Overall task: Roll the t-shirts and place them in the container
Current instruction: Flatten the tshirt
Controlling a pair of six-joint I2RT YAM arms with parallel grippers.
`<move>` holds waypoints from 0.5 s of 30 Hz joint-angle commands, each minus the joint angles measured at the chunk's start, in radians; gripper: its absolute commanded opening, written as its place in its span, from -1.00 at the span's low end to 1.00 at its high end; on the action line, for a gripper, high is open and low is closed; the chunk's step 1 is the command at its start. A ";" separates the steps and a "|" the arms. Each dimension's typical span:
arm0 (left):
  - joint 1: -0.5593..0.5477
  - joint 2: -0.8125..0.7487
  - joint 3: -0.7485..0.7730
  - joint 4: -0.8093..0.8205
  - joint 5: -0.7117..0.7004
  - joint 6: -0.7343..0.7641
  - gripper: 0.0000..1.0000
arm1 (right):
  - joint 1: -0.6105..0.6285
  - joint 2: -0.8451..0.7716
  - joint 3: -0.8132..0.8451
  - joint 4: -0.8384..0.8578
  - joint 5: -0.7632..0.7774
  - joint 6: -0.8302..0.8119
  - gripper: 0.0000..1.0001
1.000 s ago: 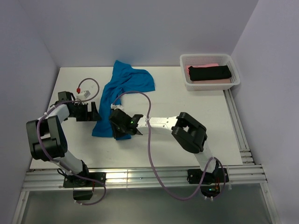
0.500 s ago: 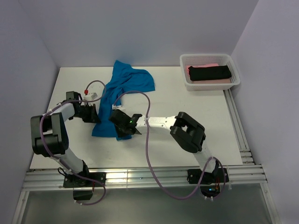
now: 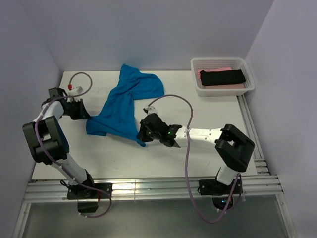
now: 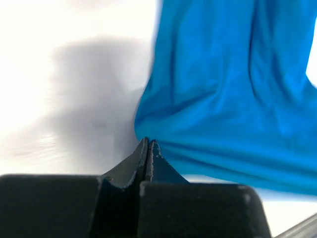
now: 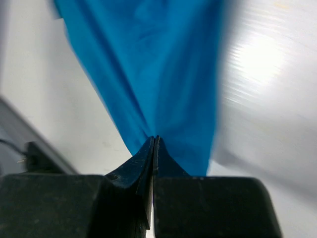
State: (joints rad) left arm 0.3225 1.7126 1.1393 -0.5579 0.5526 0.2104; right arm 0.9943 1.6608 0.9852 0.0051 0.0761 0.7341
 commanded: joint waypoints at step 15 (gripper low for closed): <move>0.179 -0.060 0.108 0.138 -0.321 0.079 -0.99 | 0.157 0.105 0.211 0.182 -0.184 -0.114 -0.07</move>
State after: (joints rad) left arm 0.5041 1.7382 1.2621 -0.5144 0.3202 0.2504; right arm 1.3102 1.8492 1.2259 0.1867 -0.1837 0.6193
